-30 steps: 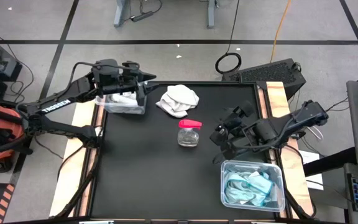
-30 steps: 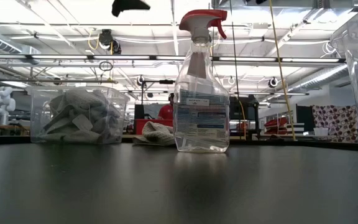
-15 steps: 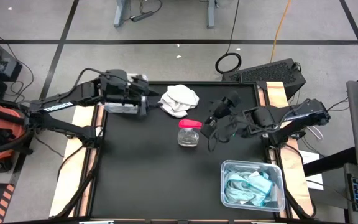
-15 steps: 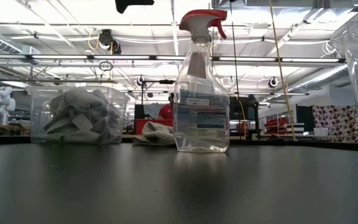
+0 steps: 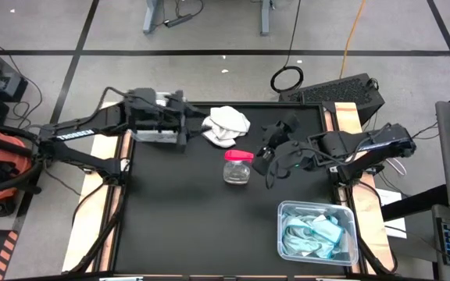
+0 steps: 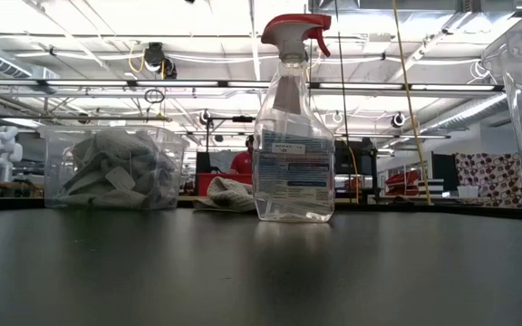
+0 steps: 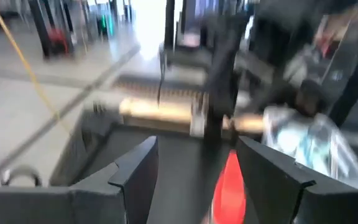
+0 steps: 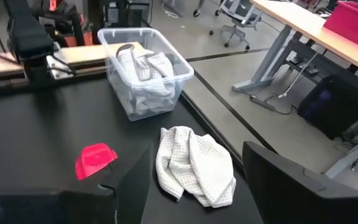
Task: Sort microfiber towel by color & place in baskets
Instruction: Put the gray towel into the top transparent bin
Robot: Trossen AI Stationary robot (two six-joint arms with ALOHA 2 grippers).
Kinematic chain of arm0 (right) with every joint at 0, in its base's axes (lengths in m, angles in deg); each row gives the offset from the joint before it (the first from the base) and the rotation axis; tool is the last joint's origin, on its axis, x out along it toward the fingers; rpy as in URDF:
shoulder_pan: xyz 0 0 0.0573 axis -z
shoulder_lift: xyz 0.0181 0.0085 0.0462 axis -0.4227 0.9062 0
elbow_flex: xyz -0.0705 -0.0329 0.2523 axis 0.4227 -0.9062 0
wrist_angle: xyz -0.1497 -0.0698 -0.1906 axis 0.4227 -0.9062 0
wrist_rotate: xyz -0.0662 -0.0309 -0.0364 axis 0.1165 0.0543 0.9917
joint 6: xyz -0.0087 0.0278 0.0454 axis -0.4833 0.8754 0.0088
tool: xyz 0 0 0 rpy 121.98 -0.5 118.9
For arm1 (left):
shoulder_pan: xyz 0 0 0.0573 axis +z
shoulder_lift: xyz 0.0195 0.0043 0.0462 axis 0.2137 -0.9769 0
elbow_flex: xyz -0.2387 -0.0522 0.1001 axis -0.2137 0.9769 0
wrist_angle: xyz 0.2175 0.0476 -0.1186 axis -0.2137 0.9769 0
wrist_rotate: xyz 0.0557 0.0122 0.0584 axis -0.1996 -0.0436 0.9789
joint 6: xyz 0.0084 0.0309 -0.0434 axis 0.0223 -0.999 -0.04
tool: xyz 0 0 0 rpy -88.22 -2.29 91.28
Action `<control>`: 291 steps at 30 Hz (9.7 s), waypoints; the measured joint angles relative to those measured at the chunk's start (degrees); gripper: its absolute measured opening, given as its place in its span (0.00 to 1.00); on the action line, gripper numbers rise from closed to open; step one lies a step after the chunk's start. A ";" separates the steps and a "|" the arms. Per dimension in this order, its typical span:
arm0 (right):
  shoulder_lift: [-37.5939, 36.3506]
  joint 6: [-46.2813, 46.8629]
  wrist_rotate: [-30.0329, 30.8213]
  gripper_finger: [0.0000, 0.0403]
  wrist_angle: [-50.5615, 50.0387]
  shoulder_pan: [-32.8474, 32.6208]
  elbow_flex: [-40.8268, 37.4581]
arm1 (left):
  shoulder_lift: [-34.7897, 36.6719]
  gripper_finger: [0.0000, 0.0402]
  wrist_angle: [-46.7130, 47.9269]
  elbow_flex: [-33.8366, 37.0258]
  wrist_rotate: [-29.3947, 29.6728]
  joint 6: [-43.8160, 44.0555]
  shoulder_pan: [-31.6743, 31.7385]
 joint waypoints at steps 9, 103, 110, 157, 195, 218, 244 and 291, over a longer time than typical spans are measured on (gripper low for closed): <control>2.53 -11.94 -0.43 0.59 12.94 1.30 -0.01 | 4.15 0.55 -2.25 -0.08 0.03 -1.46 0.86; 18.67 -25.80 -52.46 0.59 9.22 43.74 -5.66 | -12.74 0.55 -3.70 0.33 28.60 9.54 -3.35; 26.35 -27.10 -55.12 0.59 11.57 42.97 -5.71 | -12.79 0.55 9.00 0.33 28.42 12.05 -4.68; 45.69 -16.98 -50.37 0.20 12.39 41.70 3.15 | -13.03 0.55 23.69 0.36 22.82 16.04 -18.57; 10.77 -7.92 -47.83 0.00 -4.94 40.13 5.88 | -11.41 0.55 20.54 0.40 22.65 1.14 -11.75; -12.58 9.60 -47.43 0.00 -26.12 19.96 5.95 | -11.41 0.55 21.85 0.40 22.32 -2.58 -3.91; -12.38 39.22 -47.92 0.00 -31.10 -21.43 5.38 | -0.77 0.55 10.21 0.33 19.26 -7.02 -2.53; -8.28 -13.34 -13.71 0.00 8.00 -7.10 5.35 | -0.49 0.86 -0.99 -1.98 -4.58 -6.06 -2.53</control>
